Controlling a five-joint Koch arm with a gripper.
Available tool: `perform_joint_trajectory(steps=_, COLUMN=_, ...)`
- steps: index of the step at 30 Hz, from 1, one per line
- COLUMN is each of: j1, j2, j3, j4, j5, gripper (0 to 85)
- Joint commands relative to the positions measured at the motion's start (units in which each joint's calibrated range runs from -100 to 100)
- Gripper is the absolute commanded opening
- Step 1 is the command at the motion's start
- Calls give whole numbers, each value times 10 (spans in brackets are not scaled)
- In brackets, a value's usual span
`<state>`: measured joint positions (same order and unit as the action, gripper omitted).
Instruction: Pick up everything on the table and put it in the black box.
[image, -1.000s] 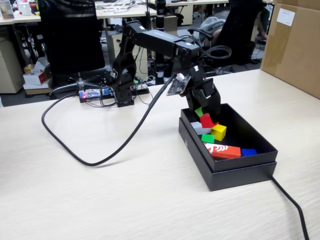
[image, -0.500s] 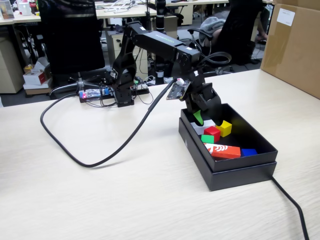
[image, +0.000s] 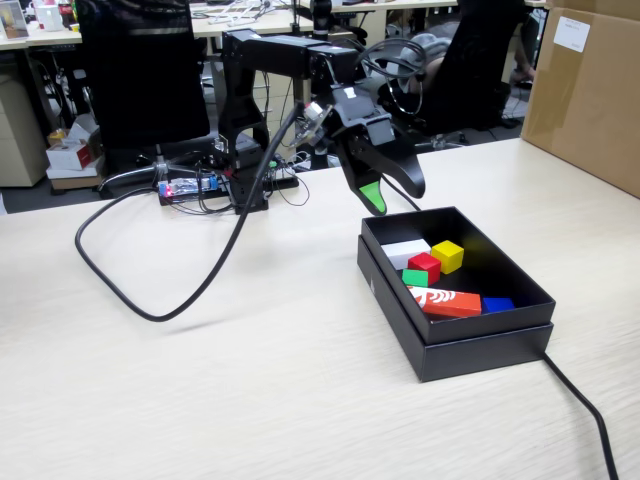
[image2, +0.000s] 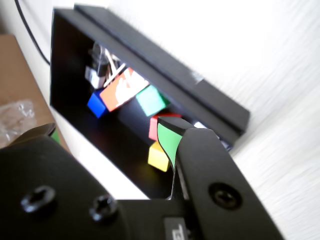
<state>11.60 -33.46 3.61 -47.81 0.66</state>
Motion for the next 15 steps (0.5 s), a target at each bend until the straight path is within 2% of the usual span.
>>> perform_joint_trajectory(steps=1, j1=-17, j2=-105, j3=-27, j4=49, j5=-17, gripper=439)
perform_joint_trajectory(steps=3, j1=-31, j2=-141, j3=-67, j4=62, j5=-18, gripper=440)
perform_joint_trajectory(steps=4, j1=-47, j2=-187, j3=-121, j4=94, j5=-20, gripper=440)
perform_joint_trajectory(steps=15, j1=-110, j2=-383, j3=-478, j4=334, j5=-40, gripper=441)
